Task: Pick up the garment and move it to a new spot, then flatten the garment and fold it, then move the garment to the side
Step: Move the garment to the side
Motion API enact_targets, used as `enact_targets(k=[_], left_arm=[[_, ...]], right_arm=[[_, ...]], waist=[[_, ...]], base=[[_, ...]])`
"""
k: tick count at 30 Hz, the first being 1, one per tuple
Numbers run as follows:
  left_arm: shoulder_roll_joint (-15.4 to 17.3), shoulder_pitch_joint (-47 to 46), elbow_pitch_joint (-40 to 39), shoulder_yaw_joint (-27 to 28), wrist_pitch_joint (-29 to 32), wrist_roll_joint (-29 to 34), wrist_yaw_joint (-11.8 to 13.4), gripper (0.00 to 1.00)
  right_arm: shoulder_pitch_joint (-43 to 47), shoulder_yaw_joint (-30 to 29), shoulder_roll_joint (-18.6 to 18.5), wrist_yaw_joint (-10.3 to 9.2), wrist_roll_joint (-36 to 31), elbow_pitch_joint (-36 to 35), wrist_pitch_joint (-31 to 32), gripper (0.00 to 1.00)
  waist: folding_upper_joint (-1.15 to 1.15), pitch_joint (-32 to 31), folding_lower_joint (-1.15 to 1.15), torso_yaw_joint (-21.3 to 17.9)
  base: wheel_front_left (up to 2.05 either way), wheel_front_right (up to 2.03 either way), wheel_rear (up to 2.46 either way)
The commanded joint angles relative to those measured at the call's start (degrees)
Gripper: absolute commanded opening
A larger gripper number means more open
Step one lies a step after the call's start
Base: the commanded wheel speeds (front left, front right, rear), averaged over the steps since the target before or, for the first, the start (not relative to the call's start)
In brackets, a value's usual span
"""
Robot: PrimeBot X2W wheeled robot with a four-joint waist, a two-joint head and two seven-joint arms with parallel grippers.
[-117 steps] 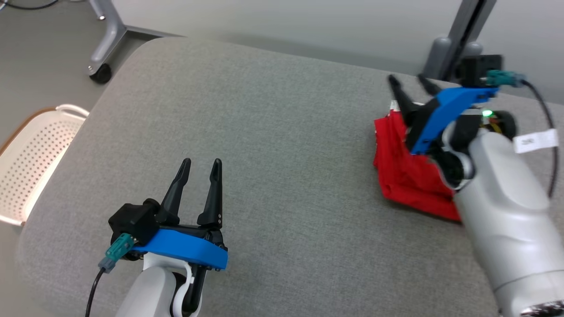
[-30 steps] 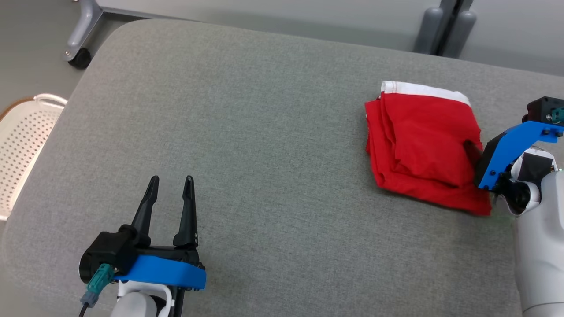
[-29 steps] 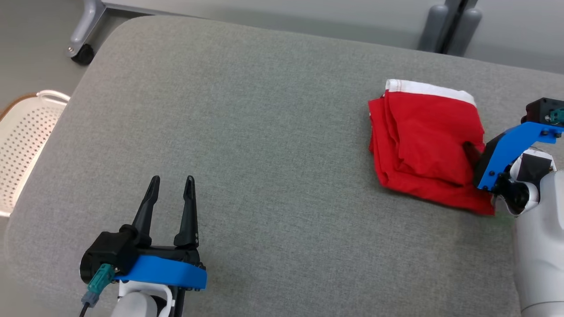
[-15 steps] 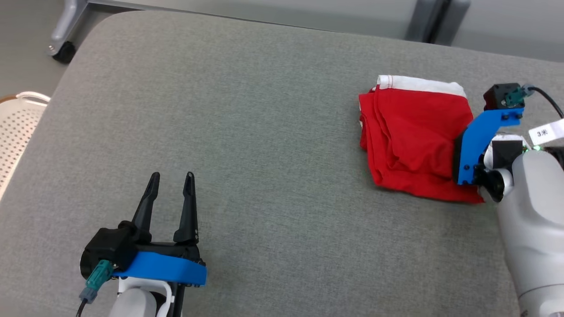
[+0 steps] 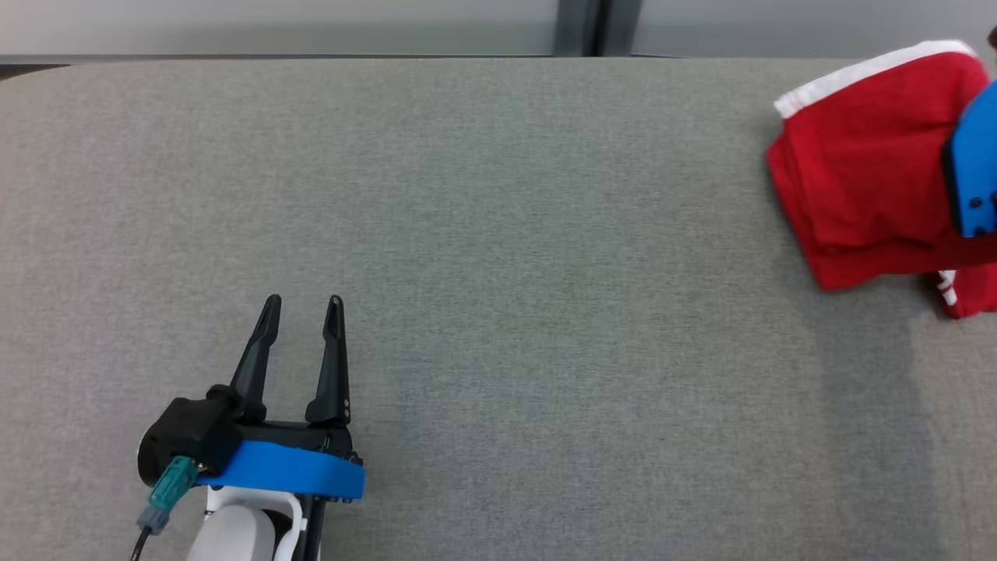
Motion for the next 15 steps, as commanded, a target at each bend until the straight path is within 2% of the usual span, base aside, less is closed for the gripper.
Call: enact_targets(k=[1, 6, 10, 15], left_arm=[[0.44, -1.09, -0.18, -0.23, -0.23, -0.18, -0.04, 1.0], [1.35, -2.54, -0.45, -1.02, -0.22, -0.29, -0.04, 1.0], [1.81, -3.88, -0.87, -2.28, -0.24, -0.3, -0.04, 1.0], [2.76, -4.88, -1.49, -2.06, -0.23, 0.11, -0.04, 1.0]], right_arm=[[1.39, 0.8, -2.25, -0.01, -0.32, -0.77, -0.52, 0.0], [2.39, 2.27, -8.56, -0.02, -2.52, -1.69, -4.16, 0.0], [2.72, 1.24, -12.62, -0.02, -3.32, 0.84, -7.13, 0.0], [2.29, -4.82, -13.26, -0.01, -5.4, 4.72, -10.78, 0.0]], waist=[[-0.01, -0.48, 0.0, -1.56], [-0.01, 1.7, 0.0, -2.67], [-0.01, 3.96, 0.0, -1.91], [-0.01, 7.18, 0.0, -0.83]], base=[[0.0, 0.0, 0.0], [0.0, 0.0, 0.0], [0.0, 0.0, 0.0], [0.0, 0.0, 0.0]])
